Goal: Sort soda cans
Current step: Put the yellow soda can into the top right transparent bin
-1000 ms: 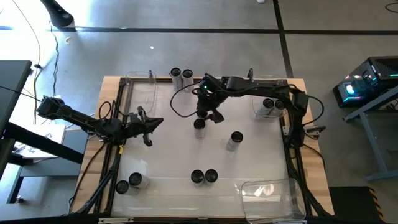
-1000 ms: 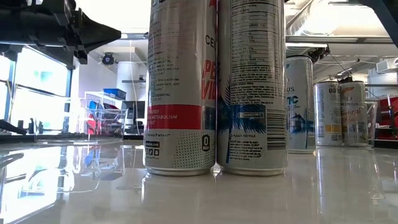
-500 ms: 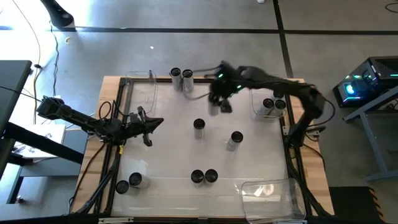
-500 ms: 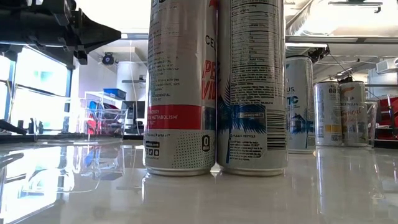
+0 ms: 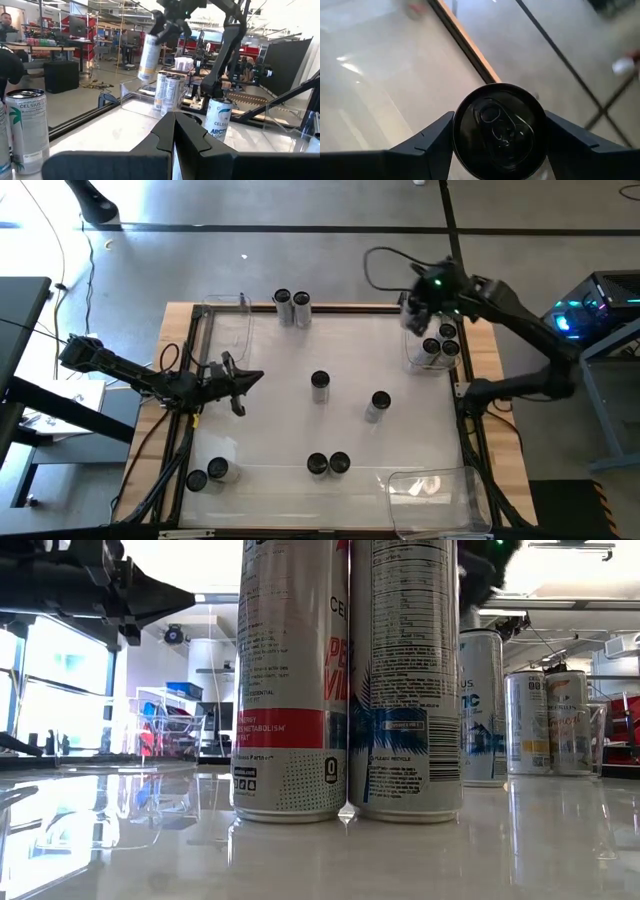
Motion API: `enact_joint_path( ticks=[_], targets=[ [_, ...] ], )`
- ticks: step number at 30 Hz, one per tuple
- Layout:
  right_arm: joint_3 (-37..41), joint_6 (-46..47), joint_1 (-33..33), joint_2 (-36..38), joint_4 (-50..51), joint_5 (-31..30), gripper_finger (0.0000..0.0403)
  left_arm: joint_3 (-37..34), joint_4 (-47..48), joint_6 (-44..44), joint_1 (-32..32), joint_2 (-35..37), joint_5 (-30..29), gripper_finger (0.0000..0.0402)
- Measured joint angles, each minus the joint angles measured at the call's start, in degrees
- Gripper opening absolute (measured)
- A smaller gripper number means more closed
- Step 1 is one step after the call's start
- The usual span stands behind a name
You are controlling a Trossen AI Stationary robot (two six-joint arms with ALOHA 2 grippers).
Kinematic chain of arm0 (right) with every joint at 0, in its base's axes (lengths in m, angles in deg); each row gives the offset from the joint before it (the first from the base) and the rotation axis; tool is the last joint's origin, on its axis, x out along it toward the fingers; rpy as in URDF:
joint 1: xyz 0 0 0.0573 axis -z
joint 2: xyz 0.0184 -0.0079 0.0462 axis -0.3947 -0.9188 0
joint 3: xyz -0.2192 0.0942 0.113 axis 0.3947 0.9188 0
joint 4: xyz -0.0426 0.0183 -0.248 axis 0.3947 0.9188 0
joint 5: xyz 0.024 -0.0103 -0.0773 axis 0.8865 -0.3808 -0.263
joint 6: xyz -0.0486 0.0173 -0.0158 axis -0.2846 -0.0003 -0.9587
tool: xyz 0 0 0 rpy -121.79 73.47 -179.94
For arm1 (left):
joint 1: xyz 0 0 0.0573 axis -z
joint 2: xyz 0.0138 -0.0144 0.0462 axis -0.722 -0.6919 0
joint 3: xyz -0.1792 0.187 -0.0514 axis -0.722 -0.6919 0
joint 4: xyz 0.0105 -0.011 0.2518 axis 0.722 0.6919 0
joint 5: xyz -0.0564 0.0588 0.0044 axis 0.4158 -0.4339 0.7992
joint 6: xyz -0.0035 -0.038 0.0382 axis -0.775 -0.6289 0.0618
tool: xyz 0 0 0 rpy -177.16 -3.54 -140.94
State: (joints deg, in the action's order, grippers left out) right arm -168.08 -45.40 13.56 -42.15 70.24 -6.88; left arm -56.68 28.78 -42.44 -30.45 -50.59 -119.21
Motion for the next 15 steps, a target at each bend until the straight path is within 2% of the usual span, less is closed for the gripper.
enact_joint_path(
  ticks=[5,15],
  targets=[
    [10.8,3.0,6.0,5.6,-5.4,-0.2,0.0238,0.0,0.2,0.4,0.0,-0.4,0.0,0.0],
    [18.9,4.7,12.4,3.2,-7.2,5.8,0.0238,0.0,-1.3,1.4,0.0,-0.4,-0.2,0.0]
  ],
)
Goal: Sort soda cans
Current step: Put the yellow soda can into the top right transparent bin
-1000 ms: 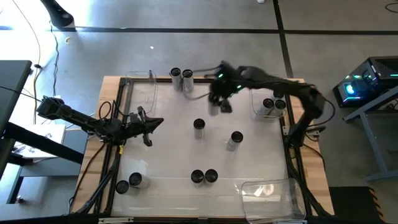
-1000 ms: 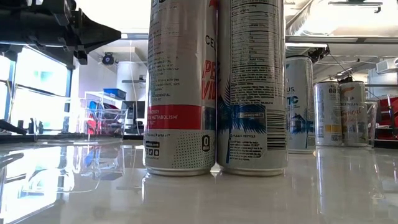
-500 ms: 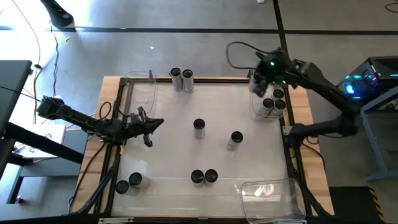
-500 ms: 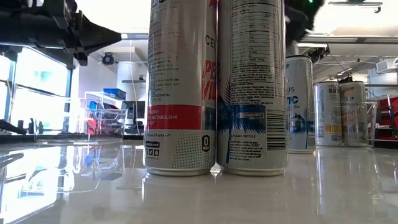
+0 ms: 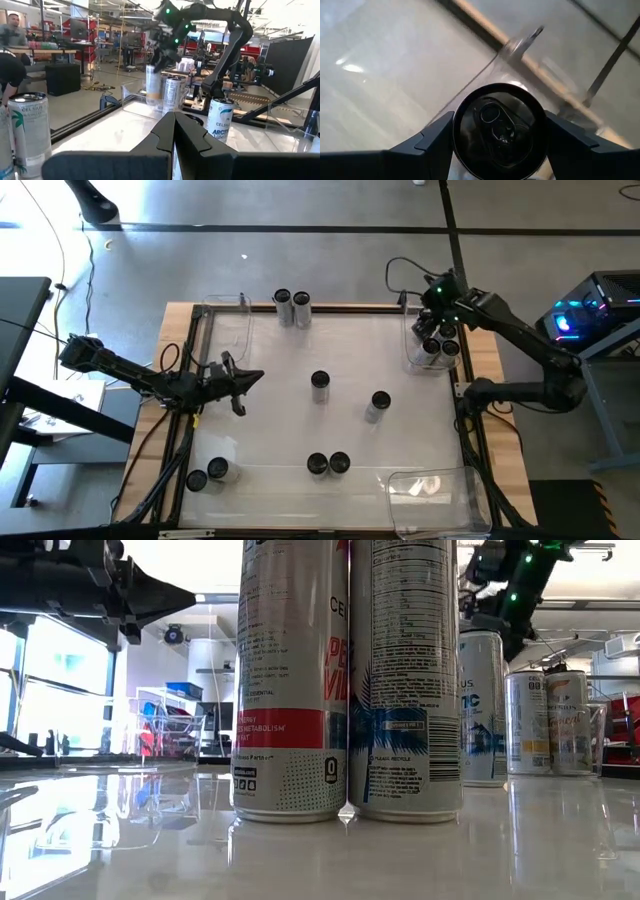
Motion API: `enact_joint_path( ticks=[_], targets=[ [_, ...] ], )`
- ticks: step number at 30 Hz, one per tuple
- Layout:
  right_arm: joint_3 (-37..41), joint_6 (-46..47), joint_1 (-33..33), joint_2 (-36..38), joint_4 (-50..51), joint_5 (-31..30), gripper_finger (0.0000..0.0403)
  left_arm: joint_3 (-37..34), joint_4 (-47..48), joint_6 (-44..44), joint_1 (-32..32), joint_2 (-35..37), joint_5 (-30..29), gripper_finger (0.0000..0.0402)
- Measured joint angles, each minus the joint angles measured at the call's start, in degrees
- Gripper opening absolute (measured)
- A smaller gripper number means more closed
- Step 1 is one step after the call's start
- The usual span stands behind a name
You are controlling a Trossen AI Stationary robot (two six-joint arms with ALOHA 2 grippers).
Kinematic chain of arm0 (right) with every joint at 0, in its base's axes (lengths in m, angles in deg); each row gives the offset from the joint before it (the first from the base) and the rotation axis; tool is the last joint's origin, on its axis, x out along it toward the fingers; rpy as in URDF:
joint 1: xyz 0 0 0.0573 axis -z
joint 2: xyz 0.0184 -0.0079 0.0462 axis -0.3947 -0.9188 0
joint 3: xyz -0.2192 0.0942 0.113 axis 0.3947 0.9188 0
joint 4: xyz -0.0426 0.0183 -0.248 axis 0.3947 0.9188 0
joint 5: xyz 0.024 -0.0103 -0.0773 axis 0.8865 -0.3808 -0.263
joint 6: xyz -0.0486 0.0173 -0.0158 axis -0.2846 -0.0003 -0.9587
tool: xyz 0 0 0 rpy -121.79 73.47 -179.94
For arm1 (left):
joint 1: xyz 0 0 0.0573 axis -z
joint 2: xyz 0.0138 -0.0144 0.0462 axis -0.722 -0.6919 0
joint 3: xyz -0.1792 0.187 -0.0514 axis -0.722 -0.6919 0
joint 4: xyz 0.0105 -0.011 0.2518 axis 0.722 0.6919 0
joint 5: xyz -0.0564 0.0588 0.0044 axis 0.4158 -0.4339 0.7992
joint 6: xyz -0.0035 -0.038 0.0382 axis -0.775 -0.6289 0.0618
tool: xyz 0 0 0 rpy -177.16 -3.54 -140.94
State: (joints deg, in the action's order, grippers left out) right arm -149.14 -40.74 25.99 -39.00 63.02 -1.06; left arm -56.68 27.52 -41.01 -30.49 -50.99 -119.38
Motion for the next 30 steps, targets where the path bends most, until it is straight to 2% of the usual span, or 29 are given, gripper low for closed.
enact_joint_path(
  ticks=[13,21,30],
  targets=[
    [4.8,0.3,0.3,-0.5,-0.6,-0.1,0.0238,0.0,-0.6,0.6,-1.1,0.0,0.0,0.0],
    [4.8,1.6,0.3,-0.5,0.8,-0.2,0.0285,0.0,-0.6,0.1,-1.1,0.0,0.1,0.0],
    [4.7,2.1,0.4,-0.5,2.4,1.8,0.0296,0.0,-0.6,0.1,-1.1,0.0,0.1,0.0]
  ],
)
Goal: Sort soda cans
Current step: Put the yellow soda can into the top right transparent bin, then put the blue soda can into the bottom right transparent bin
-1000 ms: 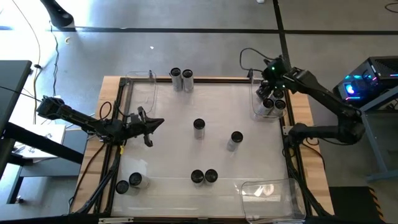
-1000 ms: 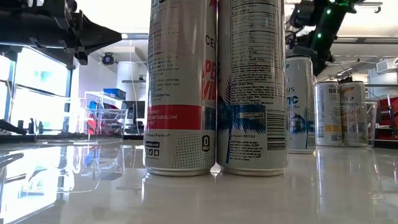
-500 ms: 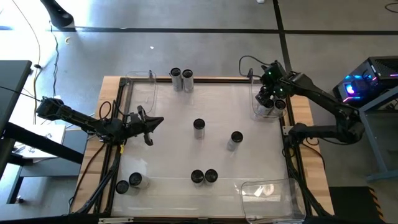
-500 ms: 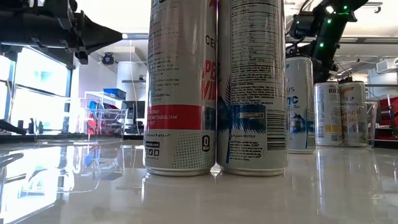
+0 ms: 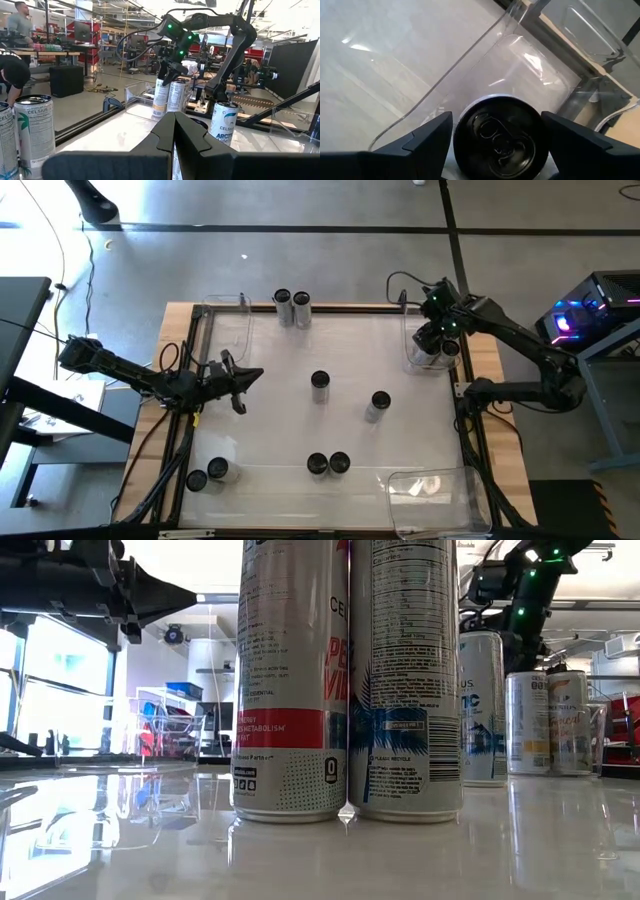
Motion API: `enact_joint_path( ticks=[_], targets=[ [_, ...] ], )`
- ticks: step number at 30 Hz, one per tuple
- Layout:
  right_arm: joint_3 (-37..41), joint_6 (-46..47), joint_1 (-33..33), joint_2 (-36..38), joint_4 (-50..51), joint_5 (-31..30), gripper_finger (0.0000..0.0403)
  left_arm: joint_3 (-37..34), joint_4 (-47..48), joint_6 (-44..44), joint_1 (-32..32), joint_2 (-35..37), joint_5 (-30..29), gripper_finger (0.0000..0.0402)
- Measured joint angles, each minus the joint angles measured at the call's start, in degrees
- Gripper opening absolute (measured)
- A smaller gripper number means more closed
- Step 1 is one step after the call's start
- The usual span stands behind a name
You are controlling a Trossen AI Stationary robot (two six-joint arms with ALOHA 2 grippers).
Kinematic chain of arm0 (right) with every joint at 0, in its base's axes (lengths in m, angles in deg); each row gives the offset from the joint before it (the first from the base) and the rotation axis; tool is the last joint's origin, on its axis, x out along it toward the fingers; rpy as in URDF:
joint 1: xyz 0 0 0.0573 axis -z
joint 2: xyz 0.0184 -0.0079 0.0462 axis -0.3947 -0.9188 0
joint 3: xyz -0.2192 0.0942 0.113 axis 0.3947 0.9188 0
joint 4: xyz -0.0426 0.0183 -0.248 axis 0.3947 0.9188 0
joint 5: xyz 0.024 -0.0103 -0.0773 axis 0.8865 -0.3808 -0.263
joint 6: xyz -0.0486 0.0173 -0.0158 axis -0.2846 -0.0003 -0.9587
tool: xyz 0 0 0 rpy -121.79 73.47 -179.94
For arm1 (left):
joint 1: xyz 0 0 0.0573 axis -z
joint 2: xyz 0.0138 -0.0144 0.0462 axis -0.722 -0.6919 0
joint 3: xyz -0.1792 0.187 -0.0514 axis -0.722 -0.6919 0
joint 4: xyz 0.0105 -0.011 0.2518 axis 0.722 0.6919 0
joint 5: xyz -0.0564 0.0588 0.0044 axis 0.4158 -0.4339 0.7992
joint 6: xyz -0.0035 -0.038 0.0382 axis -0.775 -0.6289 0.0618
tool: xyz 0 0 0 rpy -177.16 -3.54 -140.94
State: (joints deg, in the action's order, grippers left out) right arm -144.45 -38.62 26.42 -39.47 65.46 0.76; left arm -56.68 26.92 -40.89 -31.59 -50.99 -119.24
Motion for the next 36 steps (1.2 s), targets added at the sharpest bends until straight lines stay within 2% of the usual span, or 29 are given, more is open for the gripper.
enact_joint_path(
  ticks=[6,11,13,18,22,29,33,36],
  targets=[
    [-2.2,-0.6,0.6,0.0,0.2,0.0,0.0298,0.0,0.0,-0.1,0.0,0.0,0.0,0.0],
    [-7.9,-0.6,0.6,0.0,0.4,-4.4,0.0298,0.0,0.0,-0.2,0.0,0.0,0.0,0.0],
    [-9.8,-0.6,0.5,0.1,0.3,-4.3,0.0298,0.0,0.0,-0.5,0.0,0.0,0.0,0.0],
    [-9.9,1.0,-3.2,3.3,-2.9,4.2,0.0298,0.0,0.0,-0.7,0.0,0.0,0.0,0.0],
    [-6.3,5.3,-11.4,8.2,-8.0,6.5,0.0298,0.0,0.0,-0.8,0.0,0.0,0.0,0.0],
    [7.6,8.9,-32.9,17.2,-26.6,10.7,0.0299,0.0,0.0,-1.1,0.0,0.0,0.0,0.0],
    [17.0,10.1,-45.1,19.1,-38.1,8.7,0.0299,0.0,0.0,-1.1,0.0,0.0,0.0,0.0],
    [21.8,10.4,-50.2,18.7,-45.1,8.0,0.0299,0.0,0.0,-1.1,0.0,0.0,0.0,0.0]
  ],
)
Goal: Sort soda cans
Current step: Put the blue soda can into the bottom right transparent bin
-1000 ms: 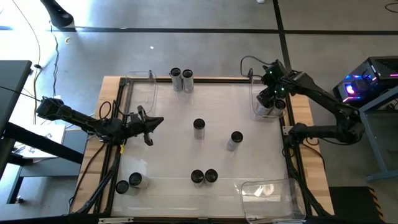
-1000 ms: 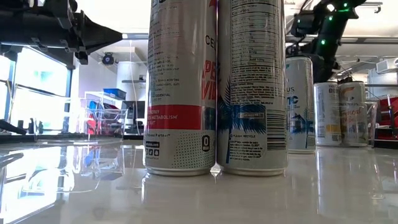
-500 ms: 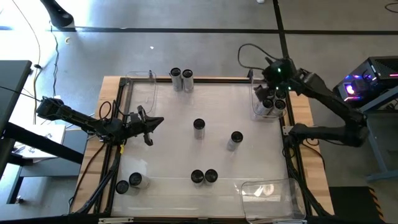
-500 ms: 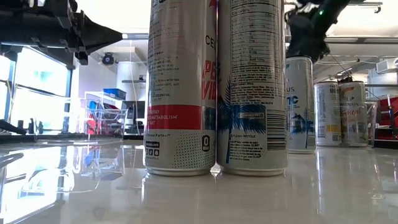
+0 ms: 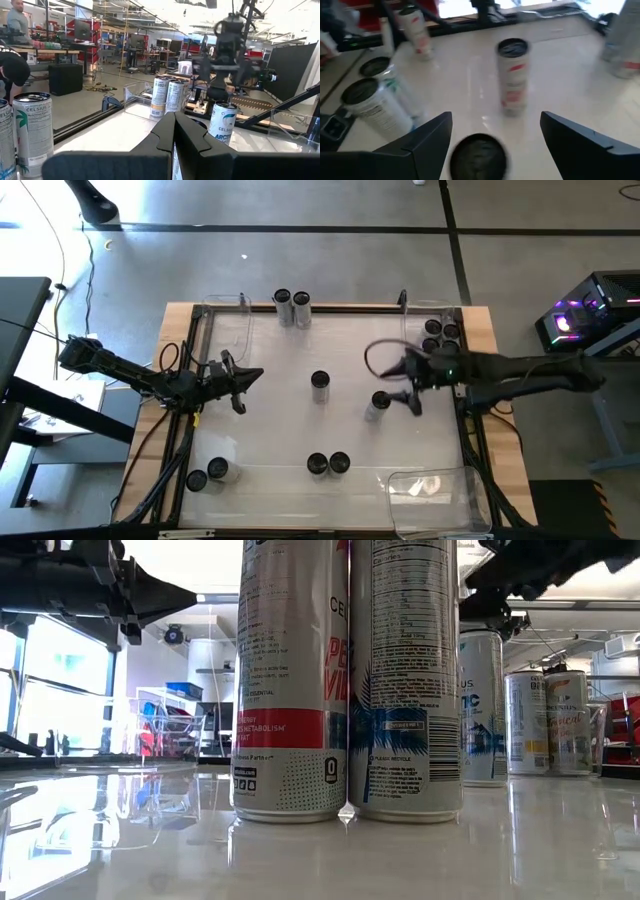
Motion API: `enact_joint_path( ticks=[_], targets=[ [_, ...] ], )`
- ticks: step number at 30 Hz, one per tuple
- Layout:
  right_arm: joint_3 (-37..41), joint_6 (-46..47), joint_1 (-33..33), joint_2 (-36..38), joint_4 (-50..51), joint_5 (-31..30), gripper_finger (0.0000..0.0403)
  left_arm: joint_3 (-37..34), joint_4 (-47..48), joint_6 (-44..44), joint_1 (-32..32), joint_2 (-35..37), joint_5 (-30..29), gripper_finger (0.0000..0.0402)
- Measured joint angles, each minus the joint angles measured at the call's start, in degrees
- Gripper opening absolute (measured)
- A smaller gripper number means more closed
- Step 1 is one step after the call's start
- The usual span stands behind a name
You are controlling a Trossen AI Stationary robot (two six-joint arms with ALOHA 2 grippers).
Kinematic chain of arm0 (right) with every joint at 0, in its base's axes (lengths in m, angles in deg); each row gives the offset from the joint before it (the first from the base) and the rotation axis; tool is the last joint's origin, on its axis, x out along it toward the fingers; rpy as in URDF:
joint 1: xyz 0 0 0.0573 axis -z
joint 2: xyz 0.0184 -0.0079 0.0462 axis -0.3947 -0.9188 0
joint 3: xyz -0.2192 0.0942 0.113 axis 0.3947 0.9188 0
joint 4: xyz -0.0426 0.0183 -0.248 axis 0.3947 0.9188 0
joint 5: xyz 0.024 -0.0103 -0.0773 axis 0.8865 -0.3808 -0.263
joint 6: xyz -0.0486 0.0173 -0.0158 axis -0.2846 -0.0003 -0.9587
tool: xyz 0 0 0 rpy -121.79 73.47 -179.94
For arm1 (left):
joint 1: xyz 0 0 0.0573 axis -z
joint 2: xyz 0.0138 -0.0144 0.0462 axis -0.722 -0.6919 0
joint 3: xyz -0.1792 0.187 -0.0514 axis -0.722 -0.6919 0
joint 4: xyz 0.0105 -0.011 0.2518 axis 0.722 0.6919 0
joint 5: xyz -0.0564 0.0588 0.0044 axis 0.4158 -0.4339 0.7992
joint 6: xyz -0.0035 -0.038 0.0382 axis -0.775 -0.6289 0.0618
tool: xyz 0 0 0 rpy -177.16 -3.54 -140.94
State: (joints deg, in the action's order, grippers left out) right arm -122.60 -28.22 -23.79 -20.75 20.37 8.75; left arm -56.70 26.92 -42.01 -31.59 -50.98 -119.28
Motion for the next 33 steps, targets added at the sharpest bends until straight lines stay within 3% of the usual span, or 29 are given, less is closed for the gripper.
enact_joint_path(
  ticks=[6,15,26,33],
  targets=[
    [2.9,2.5,-4.4,-1.3,-3.8,0.1,0.0299,0.0,0.0,0.0,-0.5,0.0,0.0,0.0],
    [2.9,1.4,-3.5,-1.6,-5.2,-3.1,0.0301,0.0,0.1,-0.6,-1.7,0.0,0.0,0.0],
    [2.9,-1.0,-3.6,-7.0,-4.2,-2.2,0.0372,0.0,0.2,-0.5,-1.7,0.0,0.0,0.0],
    [2.9,-5.4,-3.7,-10.2,-4.3,-3.6,0.0376,0.0,0.2,-0.5,-1.7,0.0,0.0,0.0]
  ],
)
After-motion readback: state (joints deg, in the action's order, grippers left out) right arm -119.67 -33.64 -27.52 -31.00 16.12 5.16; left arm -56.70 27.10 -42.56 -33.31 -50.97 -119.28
